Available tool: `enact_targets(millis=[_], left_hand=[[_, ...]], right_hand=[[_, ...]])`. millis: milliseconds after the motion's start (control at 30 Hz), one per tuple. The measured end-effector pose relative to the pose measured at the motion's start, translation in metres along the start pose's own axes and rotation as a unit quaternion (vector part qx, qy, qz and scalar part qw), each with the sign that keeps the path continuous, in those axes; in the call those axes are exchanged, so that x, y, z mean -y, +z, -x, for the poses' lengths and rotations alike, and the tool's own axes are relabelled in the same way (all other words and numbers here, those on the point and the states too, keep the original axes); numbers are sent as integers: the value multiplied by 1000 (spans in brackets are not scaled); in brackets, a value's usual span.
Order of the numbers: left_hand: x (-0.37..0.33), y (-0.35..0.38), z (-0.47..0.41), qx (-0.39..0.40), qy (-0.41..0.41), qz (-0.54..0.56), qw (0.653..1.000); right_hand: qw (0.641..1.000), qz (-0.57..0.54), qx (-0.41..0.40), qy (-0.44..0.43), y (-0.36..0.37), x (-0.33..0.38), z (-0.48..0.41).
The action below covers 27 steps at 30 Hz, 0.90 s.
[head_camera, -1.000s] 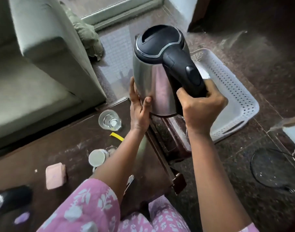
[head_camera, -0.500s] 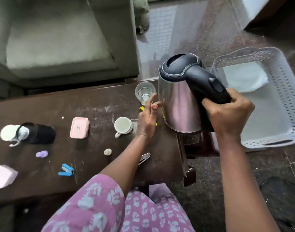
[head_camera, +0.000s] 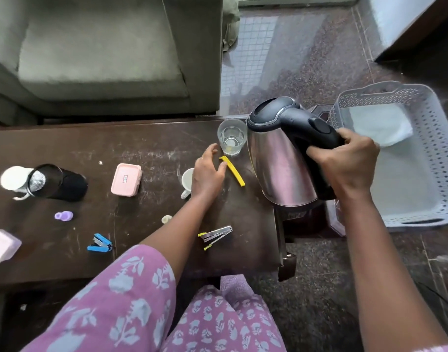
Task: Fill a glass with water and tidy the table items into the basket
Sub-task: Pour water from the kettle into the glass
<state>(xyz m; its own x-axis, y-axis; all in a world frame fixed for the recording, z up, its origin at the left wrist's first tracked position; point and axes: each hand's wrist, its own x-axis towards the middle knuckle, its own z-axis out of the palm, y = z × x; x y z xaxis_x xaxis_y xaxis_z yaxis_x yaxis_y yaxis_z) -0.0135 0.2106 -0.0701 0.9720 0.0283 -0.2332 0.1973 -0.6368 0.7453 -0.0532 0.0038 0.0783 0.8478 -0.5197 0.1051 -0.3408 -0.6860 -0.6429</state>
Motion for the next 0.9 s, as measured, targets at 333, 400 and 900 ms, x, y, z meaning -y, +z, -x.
enact_targets(millis=[333, 400, 900], left_hand=[[-24, 15, -54, 4, -38, -152, 988], [-27, 17, -61, 15, -40, -148, 988], [-19, 10, -86, 62, -47, -152, 985]], right_hand=[[996, 43, 71, -35, 14, 2, -16], [994, 56, 87, -41, 17, 4, -22], [980, 118, 142, -75, 29, 13, -48]])
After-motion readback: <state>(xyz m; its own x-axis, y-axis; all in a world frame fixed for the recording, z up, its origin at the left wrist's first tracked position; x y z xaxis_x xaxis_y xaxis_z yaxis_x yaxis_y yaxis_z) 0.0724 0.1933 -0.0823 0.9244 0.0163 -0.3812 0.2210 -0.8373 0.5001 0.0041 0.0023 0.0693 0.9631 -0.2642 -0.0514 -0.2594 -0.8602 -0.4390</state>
